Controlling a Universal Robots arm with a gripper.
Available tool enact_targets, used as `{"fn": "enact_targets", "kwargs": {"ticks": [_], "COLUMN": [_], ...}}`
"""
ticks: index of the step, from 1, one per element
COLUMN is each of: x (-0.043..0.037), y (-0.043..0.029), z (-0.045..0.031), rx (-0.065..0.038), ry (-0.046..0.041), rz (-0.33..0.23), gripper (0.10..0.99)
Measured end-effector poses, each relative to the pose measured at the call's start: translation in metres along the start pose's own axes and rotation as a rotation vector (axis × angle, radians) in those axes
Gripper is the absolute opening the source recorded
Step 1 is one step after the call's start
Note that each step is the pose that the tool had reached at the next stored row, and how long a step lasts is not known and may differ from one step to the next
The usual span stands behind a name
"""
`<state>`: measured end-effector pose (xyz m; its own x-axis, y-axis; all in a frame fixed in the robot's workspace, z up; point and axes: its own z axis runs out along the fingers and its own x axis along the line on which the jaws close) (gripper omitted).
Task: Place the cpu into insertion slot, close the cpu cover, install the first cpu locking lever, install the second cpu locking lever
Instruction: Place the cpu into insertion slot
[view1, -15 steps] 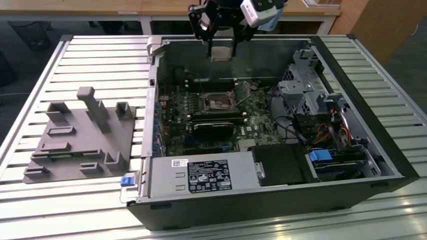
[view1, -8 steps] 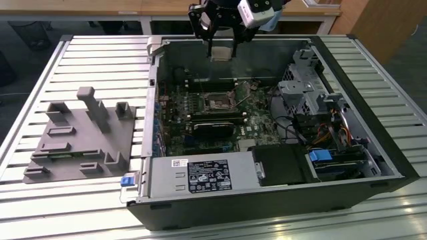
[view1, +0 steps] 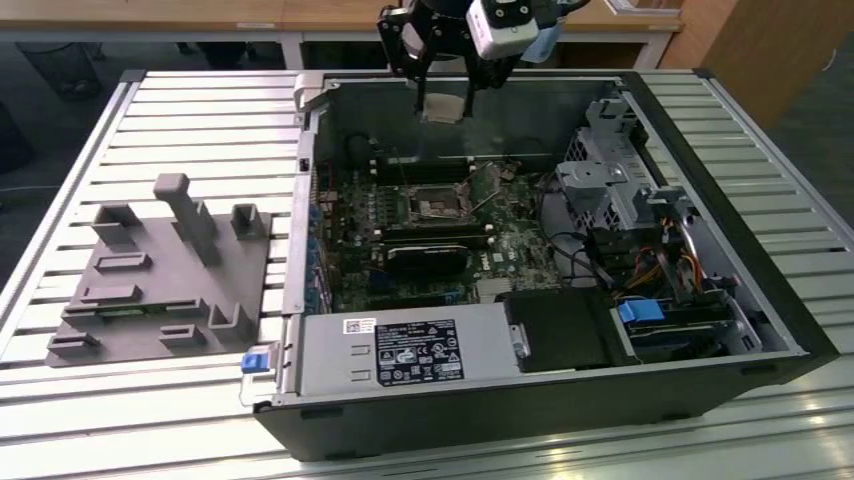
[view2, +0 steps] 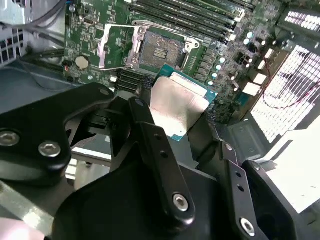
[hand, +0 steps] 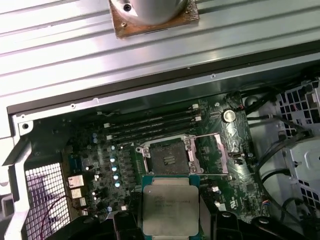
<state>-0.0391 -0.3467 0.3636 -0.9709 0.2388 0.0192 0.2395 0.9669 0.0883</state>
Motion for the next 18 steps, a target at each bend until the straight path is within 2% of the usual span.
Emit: {"fn": "enact_targets", "kwargs": {"ticks": [18], "x": [0.0], "y": [-0.0001], "z": [0.0032], "rx": [-0.005], "ry": [-0.0225], "rz": [0.253], "gripper": [0.541]}}
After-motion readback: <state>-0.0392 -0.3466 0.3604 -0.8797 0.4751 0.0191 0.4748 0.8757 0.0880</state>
